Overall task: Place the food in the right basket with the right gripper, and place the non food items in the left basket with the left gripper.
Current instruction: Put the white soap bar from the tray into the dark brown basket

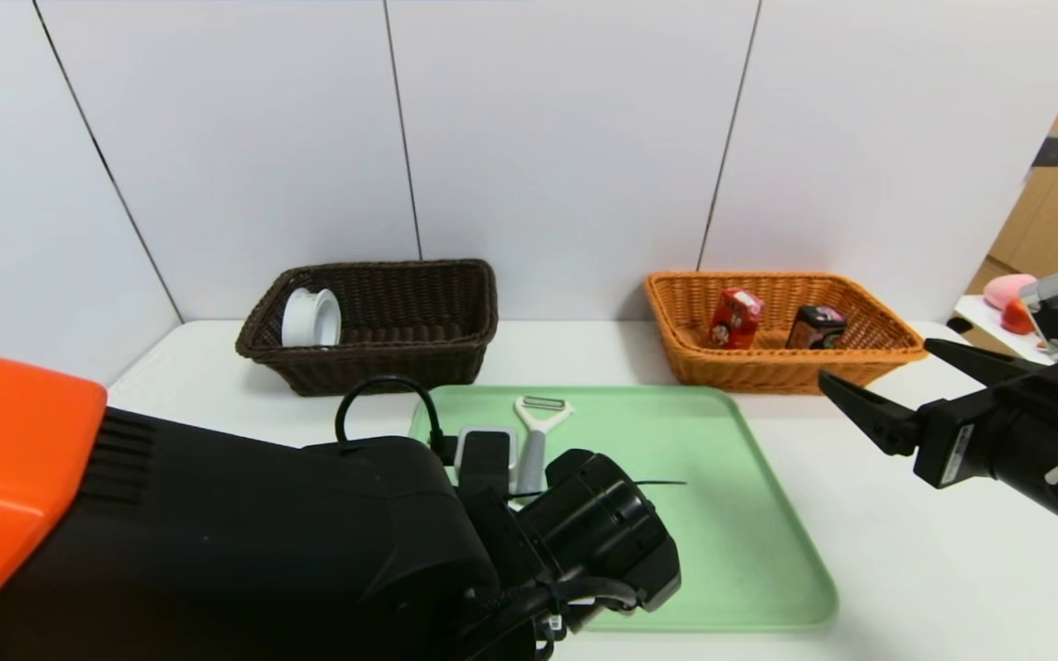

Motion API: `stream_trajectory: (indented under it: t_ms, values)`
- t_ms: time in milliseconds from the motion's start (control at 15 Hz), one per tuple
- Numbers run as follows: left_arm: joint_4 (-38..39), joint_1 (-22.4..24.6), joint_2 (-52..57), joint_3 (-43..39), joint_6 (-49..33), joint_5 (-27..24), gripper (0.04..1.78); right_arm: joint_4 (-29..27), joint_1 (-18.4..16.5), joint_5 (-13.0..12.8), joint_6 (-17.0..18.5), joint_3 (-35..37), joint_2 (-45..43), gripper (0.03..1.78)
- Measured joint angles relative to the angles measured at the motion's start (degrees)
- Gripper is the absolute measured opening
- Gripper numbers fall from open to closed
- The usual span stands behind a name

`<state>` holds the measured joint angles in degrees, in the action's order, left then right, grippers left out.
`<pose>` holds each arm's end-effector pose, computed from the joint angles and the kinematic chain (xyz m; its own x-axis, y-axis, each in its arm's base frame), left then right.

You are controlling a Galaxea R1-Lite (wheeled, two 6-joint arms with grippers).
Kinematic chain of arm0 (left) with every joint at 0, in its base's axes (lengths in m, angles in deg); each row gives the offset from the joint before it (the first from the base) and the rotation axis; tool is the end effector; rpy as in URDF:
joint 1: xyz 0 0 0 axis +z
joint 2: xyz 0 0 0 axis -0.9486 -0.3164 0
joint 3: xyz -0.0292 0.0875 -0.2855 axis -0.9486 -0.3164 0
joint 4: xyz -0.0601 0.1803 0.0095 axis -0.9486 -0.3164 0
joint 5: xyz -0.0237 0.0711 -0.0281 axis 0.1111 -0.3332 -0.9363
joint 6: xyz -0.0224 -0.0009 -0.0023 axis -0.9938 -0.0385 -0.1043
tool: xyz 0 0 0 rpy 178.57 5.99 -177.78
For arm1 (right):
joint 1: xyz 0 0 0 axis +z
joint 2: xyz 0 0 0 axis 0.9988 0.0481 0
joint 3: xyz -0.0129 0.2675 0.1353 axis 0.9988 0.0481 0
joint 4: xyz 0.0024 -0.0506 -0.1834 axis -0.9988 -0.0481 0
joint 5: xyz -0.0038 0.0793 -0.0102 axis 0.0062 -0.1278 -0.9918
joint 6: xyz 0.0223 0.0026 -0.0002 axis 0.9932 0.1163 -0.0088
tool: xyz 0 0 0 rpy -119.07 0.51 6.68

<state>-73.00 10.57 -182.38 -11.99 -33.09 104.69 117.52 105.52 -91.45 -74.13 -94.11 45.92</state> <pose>0.1680 -0.2782 0.1339 0.6250 -0.0356 -0.7798 0.0129 0.9993 -0.0352 0.1744 0.0554 0.1896 0.9679 0.2206 -0.1202 -0.2341 0.9657 -0.1128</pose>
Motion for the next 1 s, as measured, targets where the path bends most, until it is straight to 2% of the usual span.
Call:
stream_trajectory:
  t_ms: [133,200,600,867,1000]
  values:
    - [-0.05,0.00,-0.26,0.00,0.00,-0.07,1.08,0.00,0.00,-0.02,0.02,0.00,0.00,1.70]
    - [-0.05,-0.01,-0.33,0.00,0.05,-0.05,1.01,0.00,0.00,0.00,0.00,0.00,0.00,1.70]
    - [-0.11,-0.09,-0.17,-0.26,0.20,0.72,0.98,0.00,-0.02,-0.05,0.02,0.11,-0.10,1.70]
    - [0.26,0.00,3.56,0.51,5.05,6.79,0.98,-0.02,-0.02,-0.02,0.02,0.02,-0.04,1.70]
    - [1.46,0.16,6.64,0.55,7.77,7.97,0.98,0.00,-0.02,-0.05,0.00,-0.11,0.13,1.70]
